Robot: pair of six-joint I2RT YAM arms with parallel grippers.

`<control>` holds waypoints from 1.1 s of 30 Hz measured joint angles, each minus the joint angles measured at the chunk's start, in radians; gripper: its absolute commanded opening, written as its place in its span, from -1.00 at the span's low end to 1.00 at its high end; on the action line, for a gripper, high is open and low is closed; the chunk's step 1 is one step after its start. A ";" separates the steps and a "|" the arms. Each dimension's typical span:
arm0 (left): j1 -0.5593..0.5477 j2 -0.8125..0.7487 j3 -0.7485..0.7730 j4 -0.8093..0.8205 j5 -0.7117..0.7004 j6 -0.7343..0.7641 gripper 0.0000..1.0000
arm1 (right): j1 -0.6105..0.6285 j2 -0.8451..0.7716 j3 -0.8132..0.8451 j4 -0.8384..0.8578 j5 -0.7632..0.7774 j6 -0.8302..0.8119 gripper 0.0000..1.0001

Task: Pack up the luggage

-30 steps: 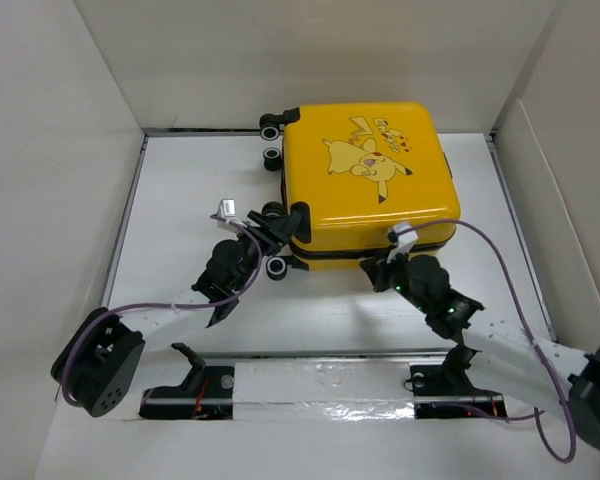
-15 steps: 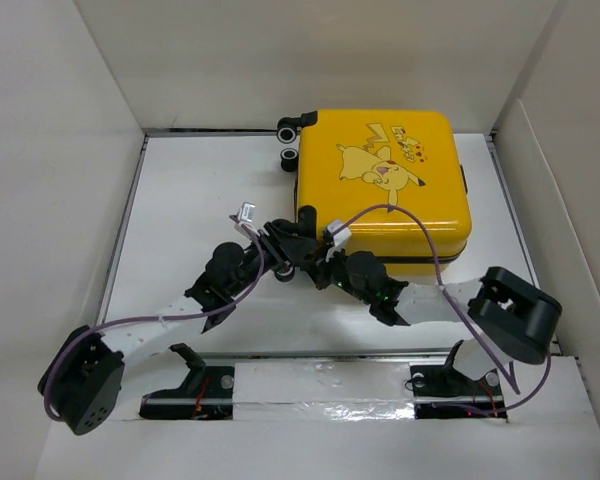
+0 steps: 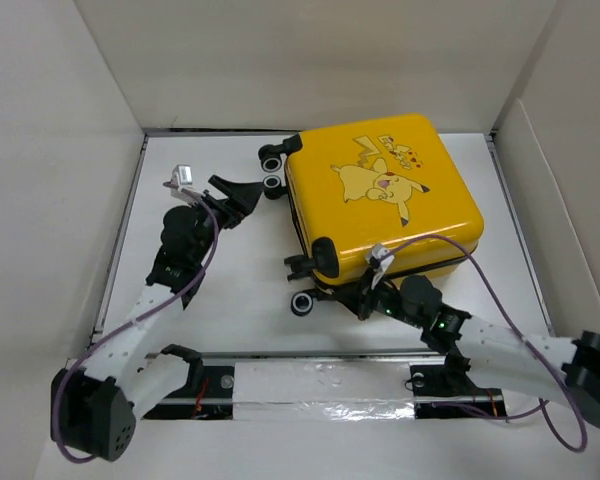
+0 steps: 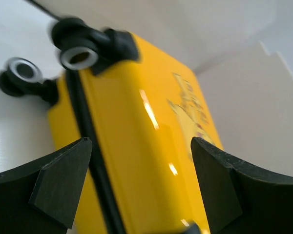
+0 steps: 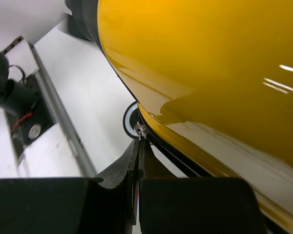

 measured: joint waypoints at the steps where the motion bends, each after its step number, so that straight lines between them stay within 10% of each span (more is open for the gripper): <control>1: 0.039 0.048 0.014 0.002 0.016 0.002 0.60 | 0.000 -0.071 -0.013 -0.066 -0.007 0.000 -1.00; 12: 0.142 0.703 0.351 0.049 0.172 0.032 0.37 | -0.006 -0.419 -0.034 -0.430 -0.016 -0.002 -1.00; 22: 0.143 0.769 0.473 0.003 0.228 0.138 0.40 | -0.013 -0.442 -0.044 -0.436 -0.026 -0.002 -1.00; 33: 0.153 0.816 0.500 0.046 0.293 0.126 -0.40 | -0.024 -0.426 -0.045 -0.415 -0.017 -0.002 -1.00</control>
